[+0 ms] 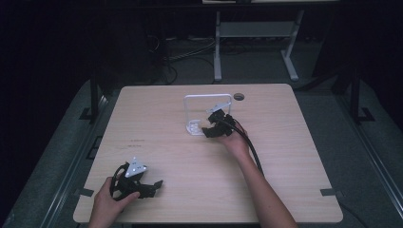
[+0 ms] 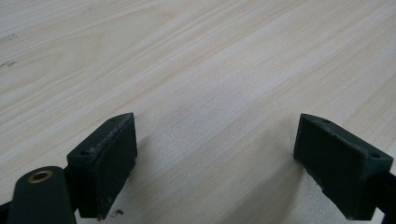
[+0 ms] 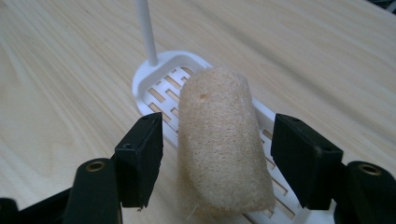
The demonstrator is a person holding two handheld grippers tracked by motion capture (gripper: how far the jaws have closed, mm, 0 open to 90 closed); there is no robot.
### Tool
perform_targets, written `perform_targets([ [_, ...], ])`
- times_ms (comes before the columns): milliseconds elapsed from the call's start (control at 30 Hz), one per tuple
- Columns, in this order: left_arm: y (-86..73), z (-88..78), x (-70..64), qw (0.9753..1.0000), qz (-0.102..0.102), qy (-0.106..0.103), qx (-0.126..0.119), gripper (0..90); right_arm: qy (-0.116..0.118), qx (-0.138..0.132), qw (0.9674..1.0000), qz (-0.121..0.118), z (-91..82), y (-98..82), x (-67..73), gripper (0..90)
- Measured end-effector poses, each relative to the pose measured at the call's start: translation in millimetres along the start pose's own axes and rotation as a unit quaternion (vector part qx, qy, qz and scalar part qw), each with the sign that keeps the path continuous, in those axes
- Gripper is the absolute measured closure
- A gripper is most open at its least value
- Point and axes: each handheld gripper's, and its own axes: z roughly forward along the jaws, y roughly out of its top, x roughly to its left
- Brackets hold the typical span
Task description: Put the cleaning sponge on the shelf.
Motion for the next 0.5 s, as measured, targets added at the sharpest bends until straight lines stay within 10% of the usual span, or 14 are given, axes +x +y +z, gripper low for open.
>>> perform_targets([
  [500,0.2,-0.1,0.2,1.0,0.001,0.0,0.001,12.8,0.014,-0.026,0.9996,-0.004,-41.0,-13.0,3.3,54.1],
])
